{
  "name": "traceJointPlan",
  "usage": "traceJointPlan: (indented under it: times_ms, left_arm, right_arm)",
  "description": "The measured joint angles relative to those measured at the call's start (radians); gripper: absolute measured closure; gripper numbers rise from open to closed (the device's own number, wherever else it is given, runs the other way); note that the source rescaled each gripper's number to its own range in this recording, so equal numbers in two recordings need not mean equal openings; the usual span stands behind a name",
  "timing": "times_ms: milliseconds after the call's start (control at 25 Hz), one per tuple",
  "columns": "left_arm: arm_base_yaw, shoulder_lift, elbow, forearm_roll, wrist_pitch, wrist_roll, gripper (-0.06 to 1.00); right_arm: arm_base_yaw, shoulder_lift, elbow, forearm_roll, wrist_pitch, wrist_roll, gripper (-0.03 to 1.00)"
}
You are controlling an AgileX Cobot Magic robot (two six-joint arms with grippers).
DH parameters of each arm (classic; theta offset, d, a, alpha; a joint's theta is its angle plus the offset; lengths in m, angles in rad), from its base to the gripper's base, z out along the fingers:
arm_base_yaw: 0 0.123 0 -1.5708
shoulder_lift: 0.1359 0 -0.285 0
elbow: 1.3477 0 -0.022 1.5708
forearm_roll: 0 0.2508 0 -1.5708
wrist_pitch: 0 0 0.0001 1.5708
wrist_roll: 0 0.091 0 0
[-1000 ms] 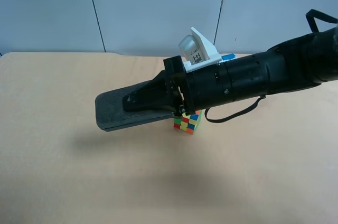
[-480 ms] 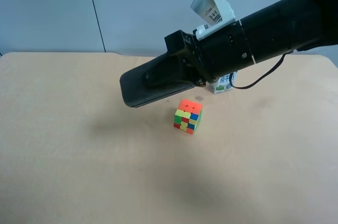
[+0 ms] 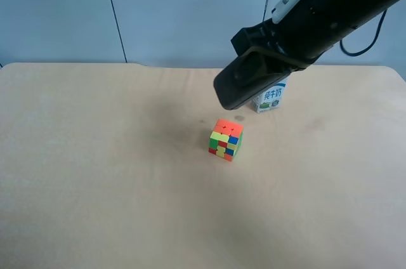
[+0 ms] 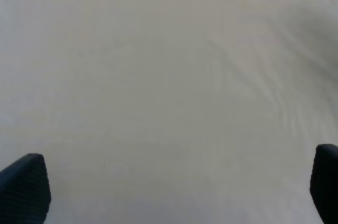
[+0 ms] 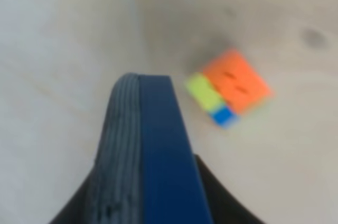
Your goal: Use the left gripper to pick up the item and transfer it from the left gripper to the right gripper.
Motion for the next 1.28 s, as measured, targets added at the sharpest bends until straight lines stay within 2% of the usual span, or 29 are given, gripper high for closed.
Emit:
traceJointPlan:
  times_ms: [80, 200, 400, 640, 1040, 1280]
  left_arm:
    - [0.026, 0.000, 0.000, -0.001, 0.000, 0.000, -0.05]
    - [0.049, 0.000, 0.000, -0.003, 0.000, 0.000, -0.05]
    - [0.082, 0.000, 0.000, -0.003, 0.000, 0.000, -0.06]
    - [0.095, 0.000, 0.000, -0.004, 0.000, 0.000, -0.06]
    - [0.095, 0.000, 0.000, -0.006, 0.000, 0.000, -0.06]
    - [0.095, 0.000, 0.000, -0.006, 0.000, 0.000, -0.06]
  right_arm:
    - [0.000, 0.000, -0.027, -0.094, 0.071, 0.064, 0.97]
    - [0.000, 0.000, -0.051, -0.183, 0.174, 0.107, 0.97]
    - [-0.082, 0.001, -0.056, -0.195, 0.275, 0.111, 0.97]
    - [-0.183, 0.014, -0.056, -0.205, 0.287, 0.042, 0.97]
    - [-0.189, 0.210, -0.056, -0.177, 0.314, -0.181, 0.97]
    - [-0.189, 0.307, -0.057, -0.177, 0.278, -0.282, 0.97]
